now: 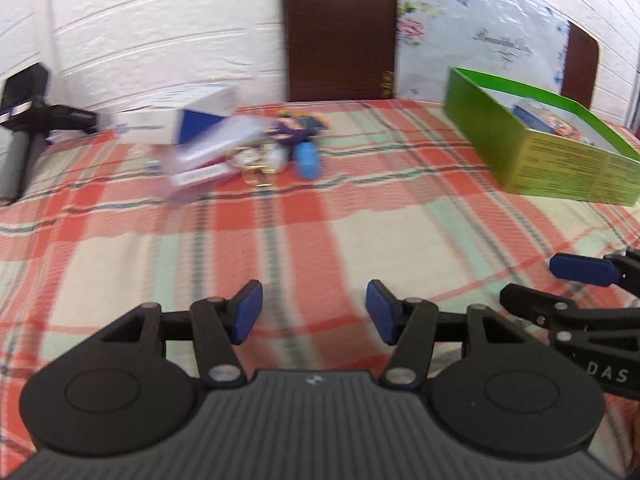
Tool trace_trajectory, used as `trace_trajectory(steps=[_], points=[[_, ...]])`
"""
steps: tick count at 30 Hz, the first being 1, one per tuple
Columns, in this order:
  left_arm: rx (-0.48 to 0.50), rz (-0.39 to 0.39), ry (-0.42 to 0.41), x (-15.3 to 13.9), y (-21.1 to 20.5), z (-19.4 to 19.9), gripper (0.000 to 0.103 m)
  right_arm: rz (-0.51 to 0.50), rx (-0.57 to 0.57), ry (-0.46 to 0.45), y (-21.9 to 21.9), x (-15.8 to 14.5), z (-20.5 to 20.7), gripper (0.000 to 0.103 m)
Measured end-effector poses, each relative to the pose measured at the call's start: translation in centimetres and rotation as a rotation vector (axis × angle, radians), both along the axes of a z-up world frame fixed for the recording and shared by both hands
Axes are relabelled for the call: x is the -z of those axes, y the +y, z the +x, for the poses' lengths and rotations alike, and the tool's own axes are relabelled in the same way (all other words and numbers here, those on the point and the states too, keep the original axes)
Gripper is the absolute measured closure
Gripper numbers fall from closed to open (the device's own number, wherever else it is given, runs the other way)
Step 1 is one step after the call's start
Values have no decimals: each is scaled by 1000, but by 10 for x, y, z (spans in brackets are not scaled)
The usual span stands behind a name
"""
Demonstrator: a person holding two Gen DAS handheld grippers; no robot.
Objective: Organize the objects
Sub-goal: 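Move the right gripper to the white HP box and grasp it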
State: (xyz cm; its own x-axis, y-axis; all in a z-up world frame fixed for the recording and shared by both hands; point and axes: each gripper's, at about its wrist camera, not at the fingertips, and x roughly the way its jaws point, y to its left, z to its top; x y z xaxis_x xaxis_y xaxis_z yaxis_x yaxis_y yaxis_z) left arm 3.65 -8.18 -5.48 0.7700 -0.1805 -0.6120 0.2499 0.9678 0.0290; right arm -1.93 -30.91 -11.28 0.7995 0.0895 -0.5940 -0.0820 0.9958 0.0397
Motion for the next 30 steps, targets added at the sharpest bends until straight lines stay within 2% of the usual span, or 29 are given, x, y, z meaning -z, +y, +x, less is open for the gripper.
trace_trajectory(steps=[2, 4, 7, 10, 12, 14, 15, 16, 18, 20, 22, 23, 24, 25, 26, 27, 30], points=[[-25, 4, -26, 0, 26, -1, 41, -4, -66, -4, 22, -1, 7, 42], [-89, 30, -60, 1, 49, 0, 40, -10, -130, -5, 43, -2, 19, 42], [-171, -12, -71, 0, 83, 5, 41, -3, -218, -4, 77, -4, 47, 44], [-251, -75, -95, 2, 105, 2, 41, 62, -255, -64, 104, -22, 84, 45], [-249, -116, -116, 3, 111, -2, 40, 125, -235, -93, 119, -37, 117, 40], [-243, -132, -124, 4, 112, -3, 36, 188, -199, -103, 134, -50, 152, 28], [-238, -143, -125, 4, 113, -4, 35, 213, -190, -108, 142, -55, 169, 15], [-233, -154, -124, 4, 113, -3, 33, 223, -174, -112, 152, -60, 186, 7], [-225, -176, -125, 5, 116, -3, 31, 245, -93, -96, 163, -68, 217, 4], [-223, -197, -126, 6, 117, -2, 30, 302, -23, -5, 169, -68, 251, 1], [-223, -208, -127, 6, 118, -2, 30, 311, 45, 78, 174, -64, 277, 1], [-222, -214, -128, 6, 118, -3, 30, 298, 73, 100, 176, -61, 285, 2], [-222, -222, -128, 6, 119, -3, 30, 275, 80, 123, 177, -58, 289, 15], [-221, -232, -129, 7, 120, -3, 30, 250, 59, 139, 179, -56, 291, 34], [-221, -244, -129, 6, 122, -3, 30, 225, 22, 139, 181, -53, 287, 47], [-221, -255, -129, 6, 123, -3, 30, 216, -21, 135, 181, -53, 279, 53], [-219, -291, -130, 6, 128, -3, 30, 218, -151, 124, 172, -55, 246, 63]])
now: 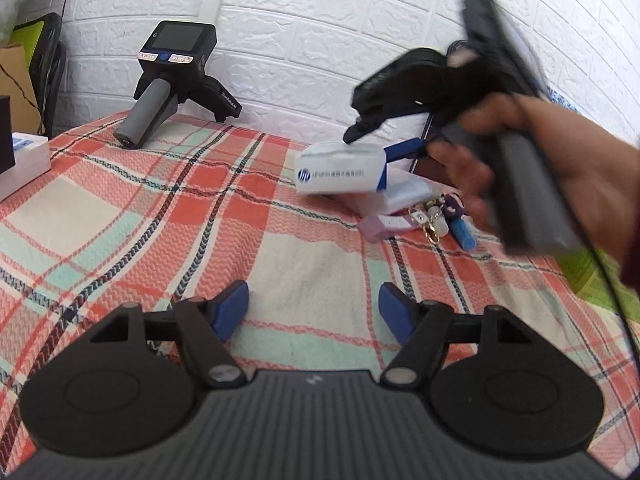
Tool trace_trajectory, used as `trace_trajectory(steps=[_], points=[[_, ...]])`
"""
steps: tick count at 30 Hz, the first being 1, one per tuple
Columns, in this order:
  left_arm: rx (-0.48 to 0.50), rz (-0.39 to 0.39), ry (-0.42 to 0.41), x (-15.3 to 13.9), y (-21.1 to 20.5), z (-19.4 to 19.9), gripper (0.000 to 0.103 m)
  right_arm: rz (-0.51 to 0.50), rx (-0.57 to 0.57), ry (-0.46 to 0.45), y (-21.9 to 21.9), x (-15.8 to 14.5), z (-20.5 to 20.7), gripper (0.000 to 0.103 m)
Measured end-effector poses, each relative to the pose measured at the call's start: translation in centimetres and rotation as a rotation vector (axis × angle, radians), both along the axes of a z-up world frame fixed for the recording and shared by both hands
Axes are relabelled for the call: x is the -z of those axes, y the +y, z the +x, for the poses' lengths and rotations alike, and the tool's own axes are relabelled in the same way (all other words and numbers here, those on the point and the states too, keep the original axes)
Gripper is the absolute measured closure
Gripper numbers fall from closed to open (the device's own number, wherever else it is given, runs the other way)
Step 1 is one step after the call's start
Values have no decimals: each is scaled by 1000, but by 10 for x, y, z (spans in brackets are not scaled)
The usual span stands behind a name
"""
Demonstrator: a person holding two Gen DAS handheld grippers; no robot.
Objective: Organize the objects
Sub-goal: 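Move the right gripper to the white HP box and grasp it, then close the left gripper on the HP box while the right gripper holds it, then carry the HP box with both grippers into the green box and release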
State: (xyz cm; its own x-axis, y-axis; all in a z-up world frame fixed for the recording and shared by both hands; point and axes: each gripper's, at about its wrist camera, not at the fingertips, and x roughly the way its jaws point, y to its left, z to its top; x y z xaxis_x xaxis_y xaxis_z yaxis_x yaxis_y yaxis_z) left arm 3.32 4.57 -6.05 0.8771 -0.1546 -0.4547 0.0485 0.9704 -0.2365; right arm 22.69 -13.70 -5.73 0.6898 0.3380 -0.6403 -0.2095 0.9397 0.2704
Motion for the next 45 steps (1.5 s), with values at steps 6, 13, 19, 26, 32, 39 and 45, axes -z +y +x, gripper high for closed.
trace_trajectory(steps=[6, 13, 19, 26, 32, 39, 45], points=[[1, -269, 8, -22, 36, -14, 30, 10, -206, 62, -18, 10, -76, 78], [0, -163, -71, -73, 48, 32, 29, -23, -162, -47, -36, 28, -133, 64], [127, -159, 107, -57, 47, 123, 23, -155, -182, -183, -13, 15, -117, 44], [125, -356, 216, -33, 52, 153, 33, -208, -278, -206, 22, 25, -67, 36], [146, -338, 254, -41, 46, 124, 40, -163, -250, -155, 7, 26, -92, 37], [289, -246, 281, -25, -22, 32, 40, -100, -203, -86, -65, 32, -193, 37], [527, -95, 265, -19, -133, -23, 39, -39, 10, -23, -152, 39, -279, 36]])
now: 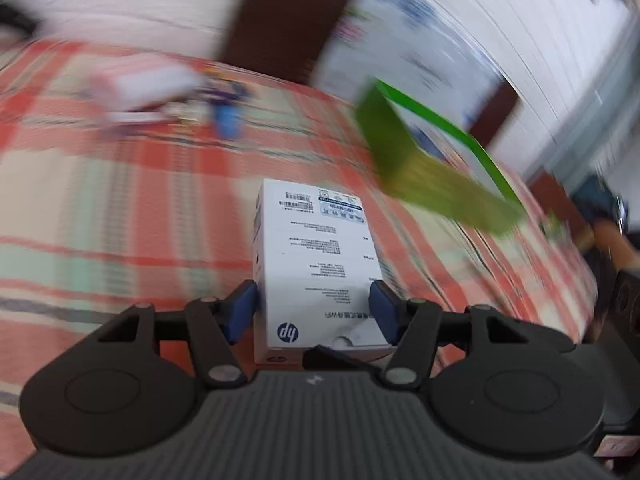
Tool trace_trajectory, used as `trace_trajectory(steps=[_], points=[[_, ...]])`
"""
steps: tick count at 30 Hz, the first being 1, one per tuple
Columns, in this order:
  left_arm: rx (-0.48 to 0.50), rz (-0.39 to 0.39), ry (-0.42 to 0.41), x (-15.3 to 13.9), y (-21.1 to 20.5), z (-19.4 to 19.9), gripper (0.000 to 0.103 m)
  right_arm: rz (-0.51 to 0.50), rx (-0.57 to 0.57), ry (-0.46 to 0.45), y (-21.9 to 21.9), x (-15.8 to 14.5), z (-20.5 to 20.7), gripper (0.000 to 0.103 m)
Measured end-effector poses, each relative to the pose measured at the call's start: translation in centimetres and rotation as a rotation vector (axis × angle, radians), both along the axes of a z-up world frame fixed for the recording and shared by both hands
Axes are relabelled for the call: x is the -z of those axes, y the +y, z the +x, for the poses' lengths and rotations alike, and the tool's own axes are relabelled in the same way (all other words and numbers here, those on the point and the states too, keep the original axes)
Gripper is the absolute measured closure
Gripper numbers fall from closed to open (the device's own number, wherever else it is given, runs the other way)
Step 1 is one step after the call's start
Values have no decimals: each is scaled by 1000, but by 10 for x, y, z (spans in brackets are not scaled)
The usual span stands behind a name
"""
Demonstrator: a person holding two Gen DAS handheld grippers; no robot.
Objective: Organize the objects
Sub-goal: 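Carry the HP box with both grippers into the green box and release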
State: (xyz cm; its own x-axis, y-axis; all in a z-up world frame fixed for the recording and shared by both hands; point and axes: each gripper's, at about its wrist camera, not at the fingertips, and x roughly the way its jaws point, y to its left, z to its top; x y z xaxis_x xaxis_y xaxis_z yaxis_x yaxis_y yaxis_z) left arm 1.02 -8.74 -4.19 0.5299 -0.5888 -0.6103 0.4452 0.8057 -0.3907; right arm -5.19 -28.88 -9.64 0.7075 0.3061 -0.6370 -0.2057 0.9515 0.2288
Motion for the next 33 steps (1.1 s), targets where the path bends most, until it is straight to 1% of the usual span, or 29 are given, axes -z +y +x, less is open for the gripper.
trace_trajectory(steps=[2, 4, 6, 8, 10, 12, 14, 15, 17, 18, 19, 21, 23, 24, 26, 28, 29, 31, 33], points=[[108, 60, -35, -3, -41, -6, 39, 19, 64, 13, -26, 3, -27, 34], [204, 74, -44, -2, -76, -9, 39, 37, 121, 20, -46, 5, -49, 29], [288, 74, -52, 1, -106, -10, 39, 58, 172, 25, -64, 9, -67, 29], [319, 92, -77, -1, -126, -11, 39, 89, 213, 26, -83, 11, -81, 30], [259, 115, -104, -8, -126, -11, 39, 100, 248, 2, -102, 6, -93, 30], [196, 99, -83, -18, -108, -9, 39, 115, 270, -37, -119, 1, -104, 30], [142, 84, -55, -28, -86, -15, 39, 103, 304, -93, -137, -4, -113, 30], [125, 76, -30, -29, -74, -16, 40, 106, 319, -117, -147, -5, -115, 30], [117, 50, 51, -28, -60, -23, 41, 142, 364, -139, -171, -6, -112, 32], [124, 24, 94, -25, -58, -26, 41, 174, 381, -143, -181, -5, -106, 39], [137, -2, 138, -21, -61, -31, 41, 209, 392, -149, -190, -4, -100, 45], [166, -41, 219, -10, -71, -37, 41, 263, 411, -151, -202, -1, -85, 48], [181, -58, 272, 1, -83, -38, 41, 297, 405, -148, -205, 2, -68, 53], [182, -53, 288, 5, -90, -37, 41, 309, 397, -146, -206, 4, -62, 55], [192, -32, 284, 11, -105, -35, 41, 325, 375, -129, -204, 7, -50, 57], [191, -9, 253, 13, -113, -26, 42, 341, 340, -87, -198, 14, -41, 62], [180, 4, 233, 11, -114, -20, 44, 350, 328, -63, -195, 17, -40, 62], [135, 18, 191, 6, -107, -5, 44, 365, 318, -59, -187, 18, -51, 62], [57, 24, 151, -1, -93, 10, 44, 395, 272, -44, -177, 19, -65, 61]])
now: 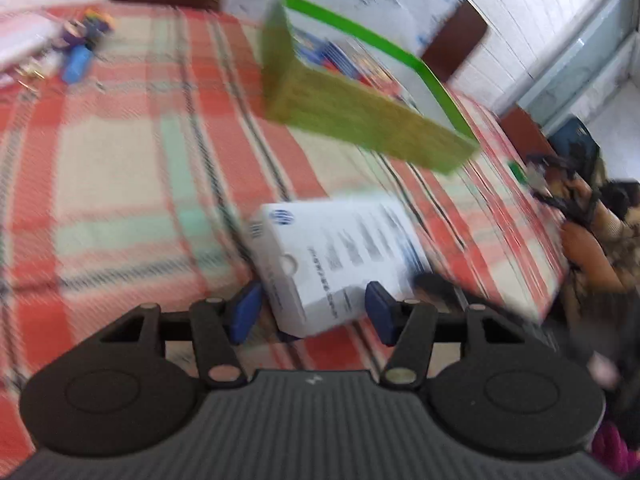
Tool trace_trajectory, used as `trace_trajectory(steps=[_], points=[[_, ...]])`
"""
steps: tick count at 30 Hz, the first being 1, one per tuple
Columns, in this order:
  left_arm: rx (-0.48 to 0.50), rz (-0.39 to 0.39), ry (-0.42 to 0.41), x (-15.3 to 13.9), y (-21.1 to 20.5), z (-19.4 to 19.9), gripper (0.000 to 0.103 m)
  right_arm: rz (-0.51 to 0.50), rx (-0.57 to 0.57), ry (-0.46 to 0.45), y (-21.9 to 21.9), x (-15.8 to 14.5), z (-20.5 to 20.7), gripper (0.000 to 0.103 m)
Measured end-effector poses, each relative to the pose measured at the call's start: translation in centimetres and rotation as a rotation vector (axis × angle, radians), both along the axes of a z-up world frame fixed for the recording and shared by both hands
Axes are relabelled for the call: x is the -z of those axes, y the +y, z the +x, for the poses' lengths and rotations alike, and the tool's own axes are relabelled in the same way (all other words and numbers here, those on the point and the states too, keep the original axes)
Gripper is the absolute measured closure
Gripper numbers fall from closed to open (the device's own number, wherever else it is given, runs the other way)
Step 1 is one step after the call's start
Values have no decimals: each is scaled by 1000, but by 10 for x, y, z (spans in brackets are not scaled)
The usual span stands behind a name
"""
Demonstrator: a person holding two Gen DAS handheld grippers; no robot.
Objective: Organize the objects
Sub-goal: 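Carry the HP box with both grippers into the green box and release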
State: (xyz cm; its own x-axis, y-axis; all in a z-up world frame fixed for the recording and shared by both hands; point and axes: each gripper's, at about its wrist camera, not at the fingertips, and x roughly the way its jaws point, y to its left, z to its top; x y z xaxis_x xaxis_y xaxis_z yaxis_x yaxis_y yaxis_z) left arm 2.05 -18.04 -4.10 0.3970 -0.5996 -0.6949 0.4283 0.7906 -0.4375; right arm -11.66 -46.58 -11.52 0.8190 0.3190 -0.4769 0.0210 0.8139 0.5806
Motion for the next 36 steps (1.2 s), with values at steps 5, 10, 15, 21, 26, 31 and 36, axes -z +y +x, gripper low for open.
trace_trajectory(steps=[5, 10, 15, 21, 26, 31, 36], points=[[-28, -31, -2, -9, 15, 12, 39, -319, -74, -96, 41, -15, -34, 28], [83, 31, -60, -5, -8, 1, 39, -447, -104, -51, 52, -12, -10, 26], [111, 6, -91, 4, -7, 0, 38, -485, -127, 20, 61, 1, 26, 26], [116, -7, -173, -27, -19, 8, 39, -509, -43, -59, 59, -17, 27, 28], [142, -40, -245, -61, -53, 28, 39, -570, 36, -136, 33, -46, 42, 29], [149, -56, -304, -84, -101, 58, 39, -591, 98, -183, -7, -68, 73, 30], [123, -56, -291, -88, -134, 92, 39, -575, 113, -185, -42, -70, 111, 30]])
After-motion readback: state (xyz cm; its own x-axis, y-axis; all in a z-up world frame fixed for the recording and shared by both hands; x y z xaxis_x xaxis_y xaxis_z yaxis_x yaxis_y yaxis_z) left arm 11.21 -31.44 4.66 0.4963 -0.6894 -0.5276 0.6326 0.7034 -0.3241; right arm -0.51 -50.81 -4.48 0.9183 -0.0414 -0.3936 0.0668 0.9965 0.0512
